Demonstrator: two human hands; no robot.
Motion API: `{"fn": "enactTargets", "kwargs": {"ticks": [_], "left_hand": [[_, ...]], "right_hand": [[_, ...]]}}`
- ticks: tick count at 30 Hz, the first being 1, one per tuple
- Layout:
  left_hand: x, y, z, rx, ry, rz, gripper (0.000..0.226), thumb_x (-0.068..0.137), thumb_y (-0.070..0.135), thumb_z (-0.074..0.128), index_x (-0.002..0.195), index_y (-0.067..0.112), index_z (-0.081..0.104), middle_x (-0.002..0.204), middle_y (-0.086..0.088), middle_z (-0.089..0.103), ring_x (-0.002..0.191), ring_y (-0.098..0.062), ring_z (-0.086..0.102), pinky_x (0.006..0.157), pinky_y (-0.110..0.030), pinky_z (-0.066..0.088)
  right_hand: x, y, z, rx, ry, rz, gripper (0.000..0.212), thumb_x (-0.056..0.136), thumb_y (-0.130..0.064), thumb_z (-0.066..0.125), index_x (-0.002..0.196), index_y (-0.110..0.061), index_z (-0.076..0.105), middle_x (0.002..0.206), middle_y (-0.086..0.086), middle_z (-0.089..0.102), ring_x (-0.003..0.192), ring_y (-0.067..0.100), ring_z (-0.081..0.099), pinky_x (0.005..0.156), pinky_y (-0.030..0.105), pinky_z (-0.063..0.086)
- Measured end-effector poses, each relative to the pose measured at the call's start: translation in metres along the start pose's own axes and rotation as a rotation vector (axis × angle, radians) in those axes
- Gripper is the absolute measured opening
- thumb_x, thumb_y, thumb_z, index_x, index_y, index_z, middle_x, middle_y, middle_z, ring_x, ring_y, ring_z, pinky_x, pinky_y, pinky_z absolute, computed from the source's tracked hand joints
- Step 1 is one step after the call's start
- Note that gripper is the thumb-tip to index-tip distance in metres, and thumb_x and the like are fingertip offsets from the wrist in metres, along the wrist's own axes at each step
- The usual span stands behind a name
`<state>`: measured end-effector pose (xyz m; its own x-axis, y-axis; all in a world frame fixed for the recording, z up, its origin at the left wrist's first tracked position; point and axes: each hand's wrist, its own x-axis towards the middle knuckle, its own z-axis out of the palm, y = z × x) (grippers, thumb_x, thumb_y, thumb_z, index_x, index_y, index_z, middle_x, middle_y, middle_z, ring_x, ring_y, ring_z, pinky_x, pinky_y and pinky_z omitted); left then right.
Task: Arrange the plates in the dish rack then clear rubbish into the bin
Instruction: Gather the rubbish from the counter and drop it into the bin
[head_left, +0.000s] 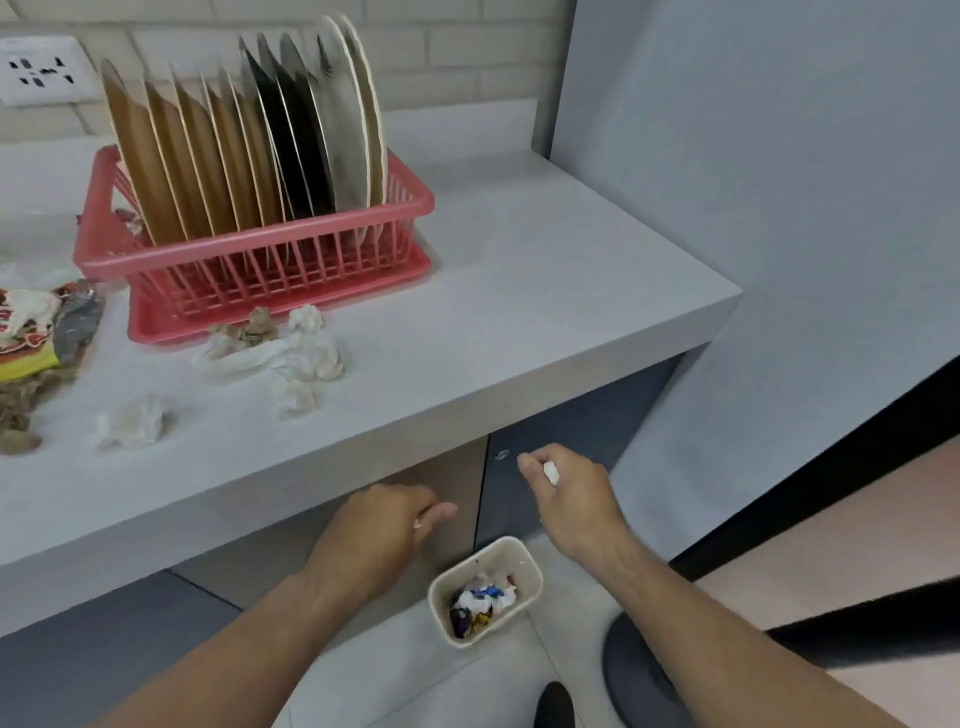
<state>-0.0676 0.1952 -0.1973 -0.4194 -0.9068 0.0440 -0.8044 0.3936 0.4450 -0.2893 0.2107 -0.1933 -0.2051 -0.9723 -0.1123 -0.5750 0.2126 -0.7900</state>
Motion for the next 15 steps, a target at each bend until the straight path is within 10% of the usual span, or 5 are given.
{"fn": "enactTargets", "kwargs": {"ticks": [7,15], "left_hand": [[-0.018,0.0,0.058,-0.109,-0.112,-0.151,0.039,0.096,0.049,0.029,0.067,0.027,0.041,0.066,0.005,0.052,0.062,-0.011,0.051,0.058,-0.033,0.043],[-0.03,-0.035,0.183,-0.31,-0.406,-0.411,0.012,0.094,0.014,0.037,0.094,0.025,0.04,0.097,-0.007,0.054,0.078,-0.016,0.046,0.068,-0.031,0.04]], "right_hand": [[-0.018,0.075,0.026,0.152,0.038,0.261,0.038,0.083,-0.042,0.025,0.073,-0.018,0.053,0.072,-0.004,0.058,0.071,0.015,0.054,0.058,0.026,0.04],[-0.02,0.184,0.066,0.119,-0.129,0.415,0.017,0.086,-0.026,0.068,0.099,-0.025,0.057,0.089,-0.01,0.06,0.079,0.007,0.058,0.06,0.018,0.045]]}}
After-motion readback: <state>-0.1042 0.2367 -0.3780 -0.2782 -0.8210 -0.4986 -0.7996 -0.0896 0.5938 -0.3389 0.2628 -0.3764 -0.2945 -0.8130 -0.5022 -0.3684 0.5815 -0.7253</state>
